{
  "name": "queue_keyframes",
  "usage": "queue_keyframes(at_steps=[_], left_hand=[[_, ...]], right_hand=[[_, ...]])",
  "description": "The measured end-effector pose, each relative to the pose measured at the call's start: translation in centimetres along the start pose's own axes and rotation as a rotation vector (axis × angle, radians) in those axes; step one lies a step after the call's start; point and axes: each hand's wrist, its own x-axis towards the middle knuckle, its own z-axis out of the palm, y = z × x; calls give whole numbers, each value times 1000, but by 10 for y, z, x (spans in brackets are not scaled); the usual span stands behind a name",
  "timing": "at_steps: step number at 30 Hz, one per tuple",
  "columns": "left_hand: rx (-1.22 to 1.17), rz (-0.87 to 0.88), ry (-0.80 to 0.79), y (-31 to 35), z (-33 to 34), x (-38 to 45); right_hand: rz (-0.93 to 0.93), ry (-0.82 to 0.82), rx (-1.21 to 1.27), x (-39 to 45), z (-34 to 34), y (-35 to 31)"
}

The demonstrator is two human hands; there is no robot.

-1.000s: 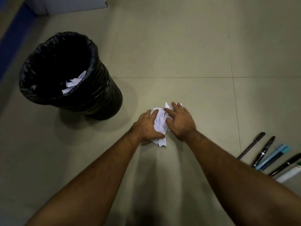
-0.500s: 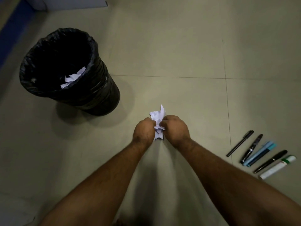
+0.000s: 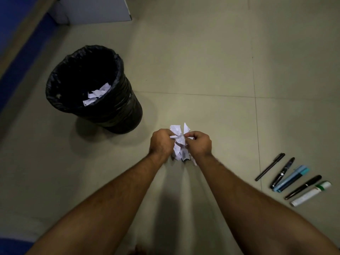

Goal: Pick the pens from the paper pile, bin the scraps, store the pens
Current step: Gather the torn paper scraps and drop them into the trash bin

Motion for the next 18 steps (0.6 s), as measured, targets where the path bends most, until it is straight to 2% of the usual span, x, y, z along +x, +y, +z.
queue_keyframes(at_steps=[5,10,14,18], left_hand=[[63,123,22,23,-55,-3],[158,201,134,44,-140,0],[123,222,291,50,-214,4],[32,162,405,28,-267,12]], right_hand=[[-46,-10,196,-17,6,-45],[-203,-39,356,-40,19,-123],[-358,-72,373,-52,46,-199],[-491,-105,216,-58,86,-259]])
